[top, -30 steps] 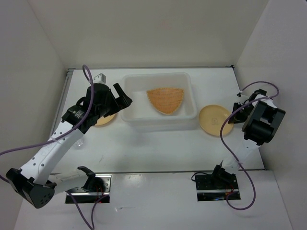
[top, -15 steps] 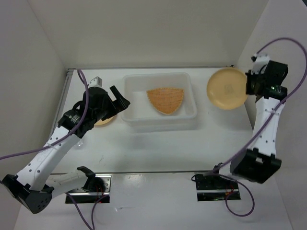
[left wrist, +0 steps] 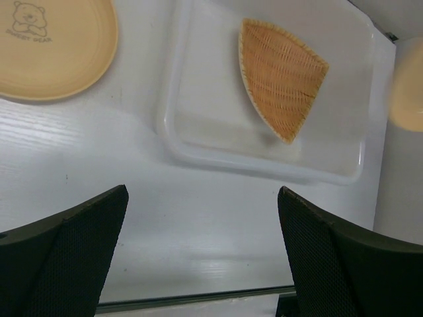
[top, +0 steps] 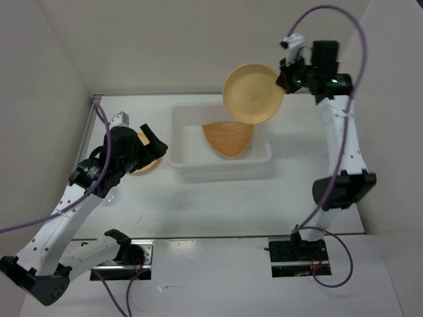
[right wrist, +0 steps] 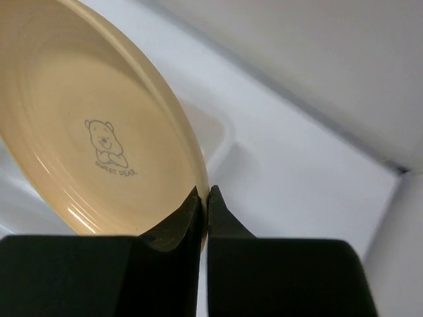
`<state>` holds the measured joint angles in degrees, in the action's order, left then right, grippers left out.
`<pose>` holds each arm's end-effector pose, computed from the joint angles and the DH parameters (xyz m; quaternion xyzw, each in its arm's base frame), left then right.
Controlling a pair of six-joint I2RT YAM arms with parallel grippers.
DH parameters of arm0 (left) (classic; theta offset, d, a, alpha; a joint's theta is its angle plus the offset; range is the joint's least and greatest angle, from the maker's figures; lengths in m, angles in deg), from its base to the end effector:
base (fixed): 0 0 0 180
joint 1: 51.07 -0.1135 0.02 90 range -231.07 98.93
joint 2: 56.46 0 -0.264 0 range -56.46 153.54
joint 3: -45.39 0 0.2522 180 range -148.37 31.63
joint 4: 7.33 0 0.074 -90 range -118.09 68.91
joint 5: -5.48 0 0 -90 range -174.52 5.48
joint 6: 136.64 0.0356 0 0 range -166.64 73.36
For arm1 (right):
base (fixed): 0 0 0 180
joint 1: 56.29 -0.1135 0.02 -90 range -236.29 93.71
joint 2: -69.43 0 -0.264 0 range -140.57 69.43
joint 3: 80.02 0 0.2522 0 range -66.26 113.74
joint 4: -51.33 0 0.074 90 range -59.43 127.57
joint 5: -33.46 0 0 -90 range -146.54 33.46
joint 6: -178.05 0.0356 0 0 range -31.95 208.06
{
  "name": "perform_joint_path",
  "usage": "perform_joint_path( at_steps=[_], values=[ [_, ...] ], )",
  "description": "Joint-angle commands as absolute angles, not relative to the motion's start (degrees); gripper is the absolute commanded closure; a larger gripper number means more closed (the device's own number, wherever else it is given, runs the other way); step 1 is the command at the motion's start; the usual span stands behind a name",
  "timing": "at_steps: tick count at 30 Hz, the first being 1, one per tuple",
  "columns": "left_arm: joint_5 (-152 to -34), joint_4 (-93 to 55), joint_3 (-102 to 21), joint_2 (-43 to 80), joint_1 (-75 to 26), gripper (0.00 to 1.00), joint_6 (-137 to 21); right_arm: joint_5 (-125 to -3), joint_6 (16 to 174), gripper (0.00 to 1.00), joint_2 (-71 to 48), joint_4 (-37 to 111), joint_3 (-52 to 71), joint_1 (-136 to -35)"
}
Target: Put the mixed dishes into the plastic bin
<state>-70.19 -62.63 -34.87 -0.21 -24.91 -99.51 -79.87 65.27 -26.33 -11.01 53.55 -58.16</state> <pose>0.1802 -0.0787 0.3793 -0.2592 0.8273 -0.2256 0.4444 0.3422 0.0253 0.4865 -0.2827 0.7815 0.0712 0.5517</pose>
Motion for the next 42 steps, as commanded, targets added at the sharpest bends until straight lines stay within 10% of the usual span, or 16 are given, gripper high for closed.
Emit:
perform_joint_path(
  at_steps=[1, 17, 20, 26, 34, 42],
  values=[
    [-70.01, -63.10, -32.19, -7.83, -26.19, 0.00, -100.52, -76.67, 60.73, 1.00, -34.97, -20.09, 54.50, -66.64],
    [-71.60, -73.74, -26.39, -13.48, -27.25, 0.00, -108.34, -63.42, 58.17, 1.00, -52.20, -13.52, 51.35, -73.50],
    [-73.53, -71.98, -25.59, -14.71, -27.25, 0.00, -107.63, -57.54, 58.17, 0.84, -52.21, -8.87, 49.06, -75.09],
    [-72.39, -71.98, -25.68, -11.11, -27.25, 0.00, -107.11, -52.68, 61.42, 0.03, -46.15, -3.92, 50.54, -76.33],
    [-66.07, -61.80, -26.21, -0.66, -29.61, 0.00, -109.66, -55.48, 65.99, 0.02, -29.84, -9.54, 56.20, -70.55],
    [-81.42, -52.50, -22.64, 19.83, -42.44, 0.00, -115.25, -57.40, 65.47, 0.02, -2.84, -9.01, 13.84, -61.13]
  ],
)
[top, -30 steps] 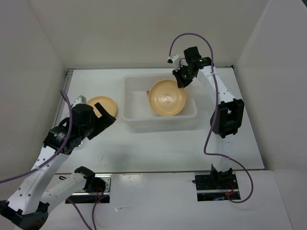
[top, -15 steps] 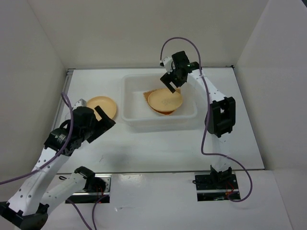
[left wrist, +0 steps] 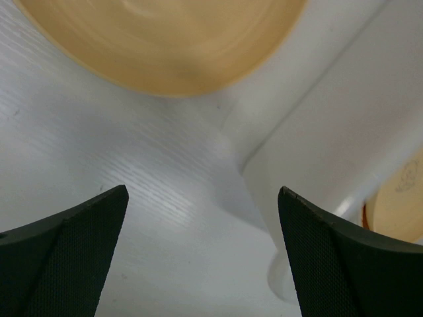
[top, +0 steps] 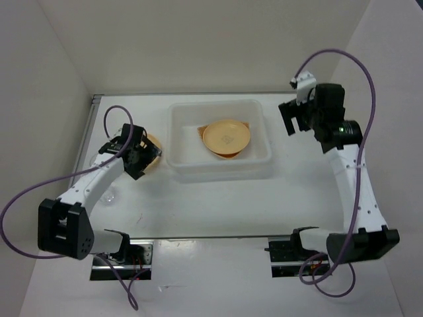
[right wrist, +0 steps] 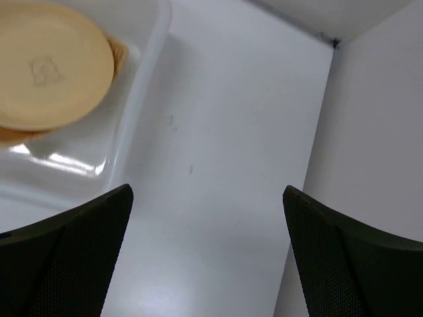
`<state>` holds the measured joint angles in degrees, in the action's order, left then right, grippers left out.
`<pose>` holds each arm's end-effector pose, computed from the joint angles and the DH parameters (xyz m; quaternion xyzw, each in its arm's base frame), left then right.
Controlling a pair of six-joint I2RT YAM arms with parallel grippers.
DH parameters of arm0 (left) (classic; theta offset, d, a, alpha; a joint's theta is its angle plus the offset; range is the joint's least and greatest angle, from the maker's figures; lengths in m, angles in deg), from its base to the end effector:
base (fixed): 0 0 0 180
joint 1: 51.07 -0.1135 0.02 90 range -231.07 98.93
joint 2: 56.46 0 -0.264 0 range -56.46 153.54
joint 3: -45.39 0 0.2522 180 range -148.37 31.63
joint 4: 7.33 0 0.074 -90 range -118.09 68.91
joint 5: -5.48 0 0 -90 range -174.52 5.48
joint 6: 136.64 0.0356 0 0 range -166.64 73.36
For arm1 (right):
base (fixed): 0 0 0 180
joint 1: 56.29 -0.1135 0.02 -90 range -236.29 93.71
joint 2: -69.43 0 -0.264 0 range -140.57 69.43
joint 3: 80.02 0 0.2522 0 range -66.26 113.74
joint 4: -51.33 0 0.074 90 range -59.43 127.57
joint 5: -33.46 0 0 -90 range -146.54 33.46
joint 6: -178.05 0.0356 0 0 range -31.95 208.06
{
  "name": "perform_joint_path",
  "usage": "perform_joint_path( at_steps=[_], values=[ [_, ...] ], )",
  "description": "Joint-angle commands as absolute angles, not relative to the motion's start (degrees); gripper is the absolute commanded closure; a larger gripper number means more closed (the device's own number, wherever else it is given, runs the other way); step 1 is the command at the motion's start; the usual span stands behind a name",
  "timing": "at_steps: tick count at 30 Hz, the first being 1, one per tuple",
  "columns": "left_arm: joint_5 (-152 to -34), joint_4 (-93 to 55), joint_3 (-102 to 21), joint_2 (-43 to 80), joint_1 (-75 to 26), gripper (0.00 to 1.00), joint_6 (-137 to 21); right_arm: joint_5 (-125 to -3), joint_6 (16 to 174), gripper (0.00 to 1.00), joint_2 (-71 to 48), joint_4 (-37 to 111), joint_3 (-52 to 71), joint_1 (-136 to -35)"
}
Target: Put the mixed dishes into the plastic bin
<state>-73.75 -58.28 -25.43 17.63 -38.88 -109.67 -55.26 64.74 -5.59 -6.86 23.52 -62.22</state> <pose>0.2586 -0.0491 0.2646 -0.4327 0.8433 -0.1159 0.2968 0.2672 0.0270 0.4347 -0.2128 0.8380 -0.0855 0.4952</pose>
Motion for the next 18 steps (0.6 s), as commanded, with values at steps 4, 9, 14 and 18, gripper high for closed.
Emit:
perform_joint_path(
  at_steps=[4, 9, 14, 18],
  values=[
    [-83.73, -46.41, -16.46, 18.70, -44.38, 0.00, -124.68, -59.26, 66.16, 0.02, 8.06, -10.24, 3.55, -54.81],
    [-79.42, -48.16, -16.45, 19.92, -45.44, 0.00, -130.22, -59.88, 67.31, 0.02, 13.70, -9.11, -3.32, -49.97],
    [-74.77, -49.74, -17.77, 22.99, -45.44, 0.00, -139.27, -60.92, 68.89, 0.02, 14.85, -7.09, -4.56, -46.98],
    [-74.93, -50.53, -19.00, 27.99, -45.97, 0.00, -144.63, -60.93, 68.89, 0.02, 14.24, -5.85, -5.87, -46.36]
  ],
)
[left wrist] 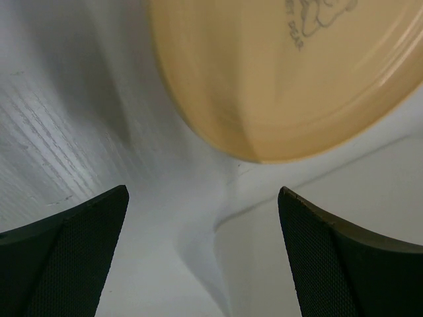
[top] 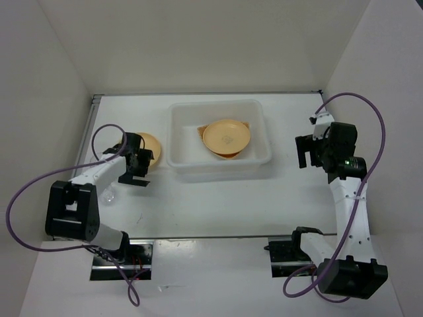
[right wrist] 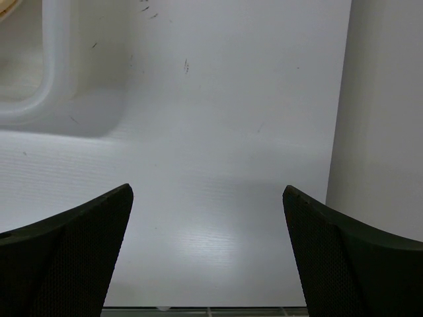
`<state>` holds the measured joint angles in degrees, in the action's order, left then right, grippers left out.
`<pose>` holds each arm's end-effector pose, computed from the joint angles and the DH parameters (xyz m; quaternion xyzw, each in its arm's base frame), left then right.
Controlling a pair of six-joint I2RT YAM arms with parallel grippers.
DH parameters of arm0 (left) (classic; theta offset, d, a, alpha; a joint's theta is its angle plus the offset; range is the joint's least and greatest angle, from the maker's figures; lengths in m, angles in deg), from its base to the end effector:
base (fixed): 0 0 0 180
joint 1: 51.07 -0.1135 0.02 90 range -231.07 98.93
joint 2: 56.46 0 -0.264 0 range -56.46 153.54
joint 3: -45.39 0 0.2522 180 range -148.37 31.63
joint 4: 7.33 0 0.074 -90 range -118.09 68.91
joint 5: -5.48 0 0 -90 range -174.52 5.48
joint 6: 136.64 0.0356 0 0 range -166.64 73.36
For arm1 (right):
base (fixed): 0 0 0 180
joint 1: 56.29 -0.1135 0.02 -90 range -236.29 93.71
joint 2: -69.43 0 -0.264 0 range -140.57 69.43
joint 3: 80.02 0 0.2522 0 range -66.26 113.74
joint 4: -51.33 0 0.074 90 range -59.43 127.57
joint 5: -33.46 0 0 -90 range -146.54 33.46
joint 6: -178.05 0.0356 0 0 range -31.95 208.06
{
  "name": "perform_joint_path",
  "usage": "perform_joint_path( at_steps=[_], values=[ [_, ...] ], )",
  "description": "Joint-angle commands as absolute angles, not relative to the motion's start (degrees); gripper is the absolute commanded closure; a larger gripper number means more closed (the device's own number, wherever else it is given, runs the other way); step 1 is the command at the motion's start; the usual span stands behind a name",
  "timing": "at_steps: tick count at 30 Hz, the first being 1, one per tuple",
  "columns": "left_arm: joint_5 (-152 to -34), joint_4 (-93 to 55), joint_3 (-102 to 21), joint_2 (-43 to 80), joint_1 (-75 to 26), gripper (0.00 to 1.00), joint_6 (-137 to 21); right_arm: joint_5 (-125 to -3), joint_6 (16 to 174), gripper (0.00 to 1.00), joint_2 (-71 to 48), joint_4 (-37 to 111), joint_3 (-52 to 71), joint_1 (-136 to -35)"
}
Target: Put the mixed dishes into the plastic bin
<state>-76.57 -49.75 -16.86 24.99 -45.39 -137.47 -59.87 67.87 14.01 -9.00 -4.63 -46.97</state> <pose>0.2700 -0.0219 0.1955 -0.6668 0.7007 -0.1377 0.2130 0.1885 -0.0288 0.3461 -0.0980 0.9020 -0.0813 0.4125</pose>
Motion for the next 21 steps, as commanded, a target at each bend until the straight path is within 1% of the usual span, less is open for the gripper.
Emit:
perform_joint_path(
  at_steps=[1, 7, 9, 11, 12, 14, 15, 16, 17, 18, 20, 21],
  values=[
    [-74.94, -51.66, -19.00, 28.96, -46.49, 0.00, -147.08, -60.93, 69.42, 0.02, 14.24, -4.98, -5.88, -46.36],
    [-73.79, -53.43, -22.16, 35.12, -47.11, 0.00, -148.25, -61.46, 68.90, 0.02, 14.24, -3.83, -7.11, -44.69],
    [-73.79, -53.43, -22.77, 36.44, -47.72, 0.01, -148.25, -61.99, 68.89, 0.02, 14.76, -3.83, -7.11, -44.16],
    [-74.40, -53.43, -22.26, 37.15, -47.73, 0.05, -148.25, -61.99, 68.89, 0.02, 14.76, -3.31, -7.63, -44.16],
    [-74.41, -52.91, -22.25, 37.15, -48.25, 0.13, -148.25, -61.99, 68.89, 0.02, 14.76, -3.30, -7.64, -43.55],
    [-74.41, -52.91, -21.64, 37.68, -48.25, 0.21, -148.25, -61.99, 68.89, 0.02, 14.76, -3.30, -7.64, -43.54],
    [-74.41, -52.91, -21.64, 37.68, -48.25, 0.34, -148.25, -61.99, 68.89, 0.02, 14.76, -3.30, -7.64, -43.54],
    [-74.41, -52.38, -21.03, 38.20, -48.86, 0.41, -147.72, -61.99, 68.89, 0.02, 14.76, -3.30, -7.64, -43.54],
    [-74.41, -52.38, -21.02, 38.20, -48.87, 0.51, -147.72, -61.99, 68.89, 0.02, 14.76, -3.30, -7.64, -43.54],
    [-74.41, -52.38, -21.02, 38.81, -49.39, 0.68, -147.72, -61.99, 68.89, 0.02, 14.76, -3.30, -7.64, -43.02],
    [-74.41, -52.38, -21.02, 38.82, -49.40, 0.78, -147.20, -61.99, 68.89, 0.02, 15.29, -3.30, -7.64, -43.02],
    [-74.41, -52.38, -21.02, 39.43, -49.40, 0.86, -147.19, -61.99, 68.89, 0.02, 15.29, -3.30, -7.64, -43.02]
  ],
)
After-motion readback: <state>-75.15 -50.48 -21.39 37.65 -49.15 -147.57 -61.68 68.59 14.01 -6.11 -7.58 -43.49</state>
